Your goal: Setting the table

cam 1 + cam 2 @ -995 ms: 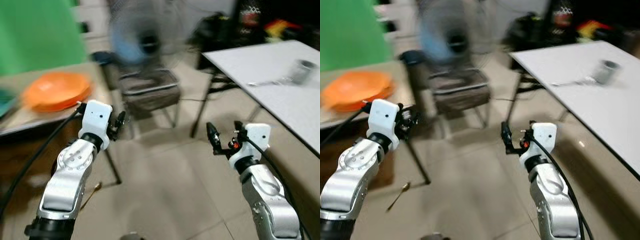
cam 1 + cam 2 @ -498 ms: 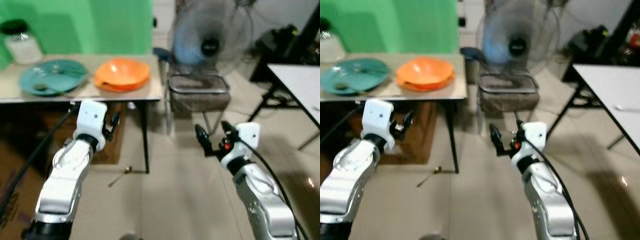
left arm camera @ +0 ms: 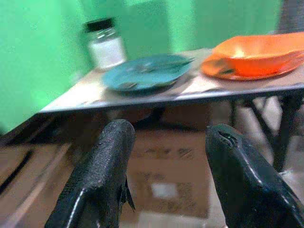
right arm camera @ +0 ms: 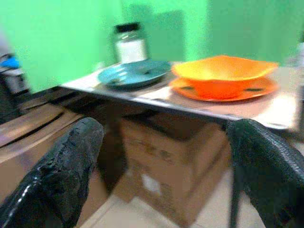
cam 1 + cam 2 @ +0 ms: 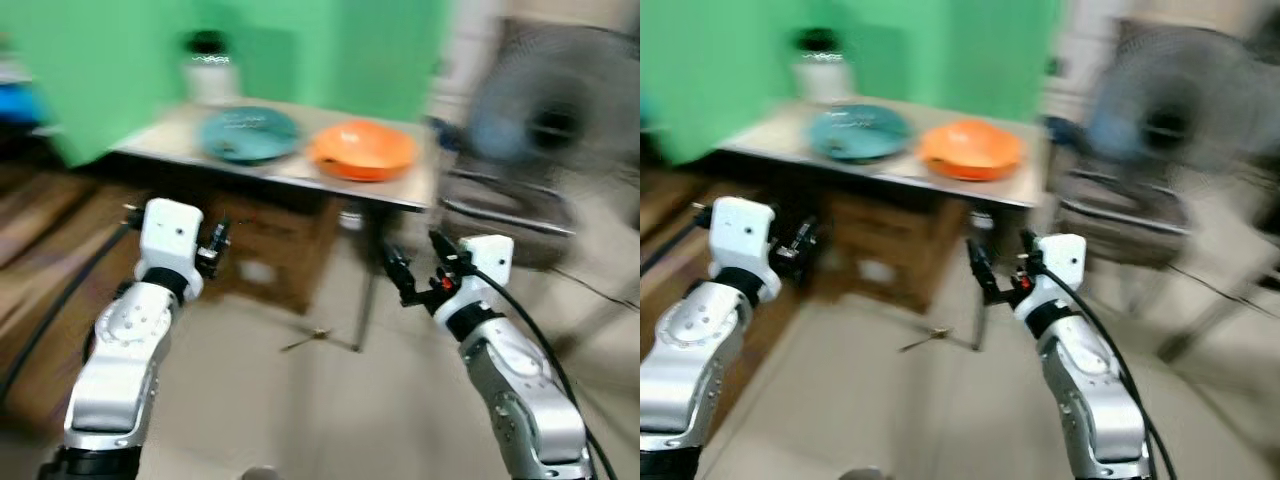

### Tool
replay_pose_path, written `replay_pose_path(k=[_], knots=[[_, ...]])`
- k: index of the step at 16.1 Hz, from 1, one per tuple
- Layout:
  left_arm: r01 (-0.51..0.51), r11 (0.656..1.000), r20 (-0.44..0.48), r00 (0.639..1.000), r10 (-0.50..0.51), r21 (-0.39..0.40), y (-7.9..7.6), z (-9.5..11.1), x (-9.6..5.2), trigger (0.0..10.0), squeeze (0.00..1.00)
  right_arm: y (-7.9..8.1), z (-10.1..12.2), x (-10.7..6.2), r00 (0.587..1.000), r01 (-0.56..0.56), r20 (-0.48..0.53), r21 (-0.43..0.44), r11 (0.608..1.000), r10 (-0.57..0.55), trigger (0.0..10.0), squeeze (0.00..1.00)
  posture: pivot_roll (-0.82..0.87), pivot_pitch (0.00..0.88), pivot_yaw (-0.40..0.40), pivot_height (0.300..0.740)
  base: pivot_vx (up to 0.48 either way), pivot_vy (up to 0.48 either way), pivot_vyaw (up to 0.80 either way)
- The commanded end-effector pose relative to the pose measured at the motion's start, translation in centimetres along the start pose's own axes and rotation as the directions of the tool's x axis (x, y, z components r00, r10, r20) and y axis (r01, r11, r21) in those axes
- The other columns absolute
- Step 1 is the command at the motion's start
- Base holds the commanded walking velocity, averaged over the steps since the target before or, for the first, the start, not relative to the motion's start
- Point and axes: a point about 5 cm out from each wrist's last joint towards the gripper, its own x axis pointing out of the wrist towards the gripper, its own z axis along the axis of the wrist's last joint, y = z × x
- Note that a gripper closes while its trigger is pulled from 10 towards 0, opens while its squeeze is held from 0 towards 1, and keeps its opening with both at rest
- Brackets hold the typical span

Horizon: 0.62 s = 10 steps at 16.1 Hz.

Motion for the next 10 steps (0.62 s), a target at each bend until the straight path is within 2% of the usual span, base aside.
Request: replay_pose_path(k=[1,2,3,4,10], knots=[[0.01,1.0,0.007,1.0,-0.009,-0.005,-0.2,0.3,0.0,10.0,0.1,-0.2,-0.1,0.1,1.0,0.014,-0.011,0.005,1.0,-0.014,10.0,0.0,0.06,0.0,-0.029,0.74,0.251,0.0,0.78],[0.008,1.0,0.009,1.0,-0.008,-0.009,-0.1,0.4,0.1,10.0,0.71,-0.3,-0.1,0.1,1.0,0.028,-0.012,-0.007,1.0,-0.028,10.0,0.0,0.06,0.0,-0.028,0.74,0.319,0.0,0.6],[0.008,1.0,0.009,1.0,-0.008,-0.012,-0.1,0.4,0.1,10.0,0.96,-0.4,-0.1,0.2,0.999,0.034,-0.012,-0.011,0.999,-0.034,10.0,0.0,0.06,0.0,-0.028,0.74,0.341,0.0,0.0],[0.002,1.0,0.009,1.0,-0.002,-0.013,0.1,0.4,0.1,10.0,1.0,-0.7,-0.1,0.3,0.998,0.056,-0.007,0.006,0.998,-0.056,10.0,0.0,0.06,0.0,-0.027,0.74,0.352,0.0,0.0],[0.007,1.0,0.002,1.0,-0.007,0.007,0.1,0.3,0.2,10.0,1.0,-1.8,-0.2,0.1,0.986,0.169,-0.005,0.036,0.985,-0.169,10.0,0.0,0.05,0.0,-0.019,0.74,0.354,0.0,0.0]])
